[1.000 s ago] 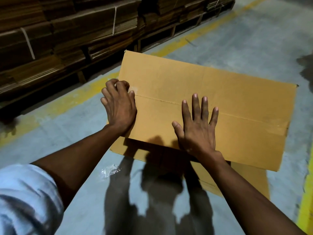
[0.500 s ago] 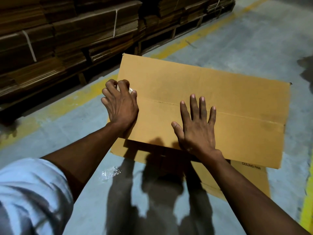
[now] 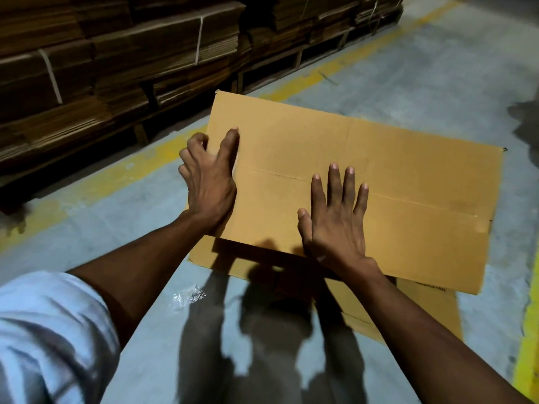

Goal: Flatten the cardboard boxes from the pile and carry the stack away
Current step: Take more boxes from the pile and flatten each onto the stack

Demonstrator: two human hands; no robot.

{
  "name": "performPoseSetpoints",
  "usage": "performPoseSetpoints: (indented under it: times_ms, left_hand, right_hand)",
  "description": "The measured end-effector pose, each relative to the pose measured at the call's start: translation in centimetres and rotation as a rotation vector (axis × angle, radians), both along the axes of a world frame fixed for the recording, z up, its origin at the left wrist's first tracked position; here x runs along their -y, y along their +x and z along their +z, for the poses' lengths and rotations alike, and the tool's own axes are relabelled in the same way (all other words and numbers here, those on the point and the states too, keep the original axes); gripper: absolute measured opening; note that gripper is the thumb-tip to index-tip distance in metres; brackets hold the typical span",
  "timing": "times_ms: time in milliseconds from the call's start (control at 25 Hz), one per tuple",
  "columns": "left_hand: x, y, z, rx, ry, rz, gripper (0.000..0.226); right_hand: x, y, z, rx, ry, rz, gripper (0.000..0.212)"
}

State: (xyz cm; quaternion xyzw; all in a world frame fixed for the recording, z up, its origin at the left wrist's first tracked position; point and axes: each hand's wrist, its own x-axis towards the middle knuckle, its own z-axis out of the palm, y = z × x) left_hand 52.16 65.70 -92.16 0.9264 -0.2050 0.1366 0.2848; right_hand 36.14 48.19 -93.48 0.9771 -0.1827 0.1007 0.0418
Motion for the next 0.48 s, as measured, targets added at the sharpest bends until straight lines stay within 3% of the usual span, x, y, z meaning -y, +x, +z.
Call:
performPoseSetpoints:
  times_ms: [240, 480]
  left_hand:
    - [-0.1, 0.9, 0.2, -0.120, -0.066, -0.007, 0.079]
    - [-0.9, 2.0, 0.8, -0.067, 0.064, -0.098, 0.072]
  right_hand:
    - [-1.6, 0.8, -0.4, 0.037, 0.074, -0.066, 0.077]
    - [-1.4, 0.8, 0.1, 0.009, 0.052, -0.058, 0.072]
